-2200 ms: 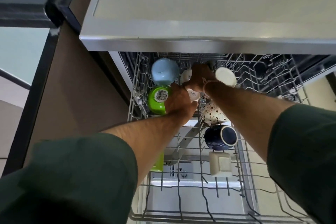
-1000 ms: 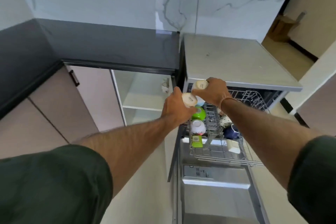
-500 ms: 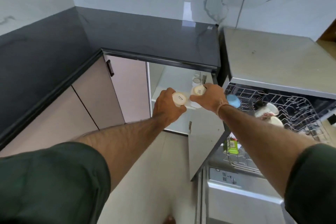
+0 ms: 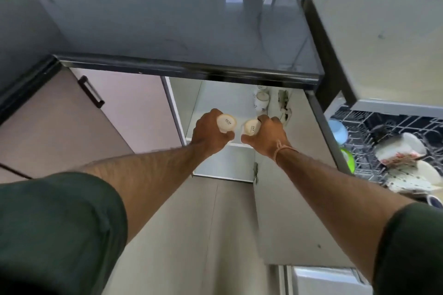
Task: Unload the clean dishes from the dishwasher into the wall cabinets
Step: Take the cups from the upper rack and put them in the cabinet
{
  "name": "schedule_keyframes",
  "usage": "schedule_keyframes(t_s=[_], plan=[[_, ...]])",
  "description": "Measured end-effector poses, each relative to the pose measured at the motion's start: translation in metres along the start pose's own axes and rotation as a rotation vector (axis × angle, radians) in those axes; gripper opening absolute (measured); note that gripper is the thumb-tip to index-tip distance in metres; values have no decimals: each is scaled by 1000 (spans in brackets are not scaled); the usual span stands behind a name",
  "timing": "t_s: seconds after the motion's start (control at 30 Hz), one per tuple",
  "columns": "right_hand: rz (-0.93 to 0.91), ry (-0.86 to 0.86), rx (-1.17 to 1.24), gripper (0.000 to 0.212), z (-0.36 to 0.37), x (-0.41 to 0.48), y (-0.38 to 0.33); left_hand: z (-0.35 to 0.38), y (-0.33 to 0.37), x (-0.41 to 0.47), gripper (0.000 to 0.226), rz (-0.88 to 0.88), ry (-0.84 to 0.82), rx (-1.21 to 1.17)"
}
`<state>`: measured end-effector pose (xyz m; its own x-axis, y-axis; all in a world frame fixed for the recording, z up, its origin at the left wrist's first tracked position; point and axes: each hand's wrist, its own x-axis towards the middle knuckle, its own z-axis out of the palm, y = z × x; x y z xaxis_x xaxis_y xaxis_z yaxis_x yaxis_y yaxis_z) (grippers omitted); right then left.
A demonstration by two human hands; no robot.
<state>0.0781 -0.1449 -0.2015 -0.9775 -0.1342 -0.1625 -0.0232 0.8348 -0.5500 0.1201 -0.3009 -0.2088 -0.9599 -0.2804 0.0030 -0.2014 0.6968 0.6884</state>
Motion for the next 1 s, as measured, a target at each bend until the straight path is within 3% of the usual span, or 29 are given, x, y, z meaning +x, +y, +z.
schedule_keyframes(t_s=[0.33,0.57,1.0], plan=[[87,14,22,72,82,106,40,87,-62,113,50,-42,-92,-1],[162,152,63,81,113,169,60,138,-87,188,50,-24,-119,-26],[17,168,17,70,160,275,49,171,-113,329,52,17,-55,-52]])
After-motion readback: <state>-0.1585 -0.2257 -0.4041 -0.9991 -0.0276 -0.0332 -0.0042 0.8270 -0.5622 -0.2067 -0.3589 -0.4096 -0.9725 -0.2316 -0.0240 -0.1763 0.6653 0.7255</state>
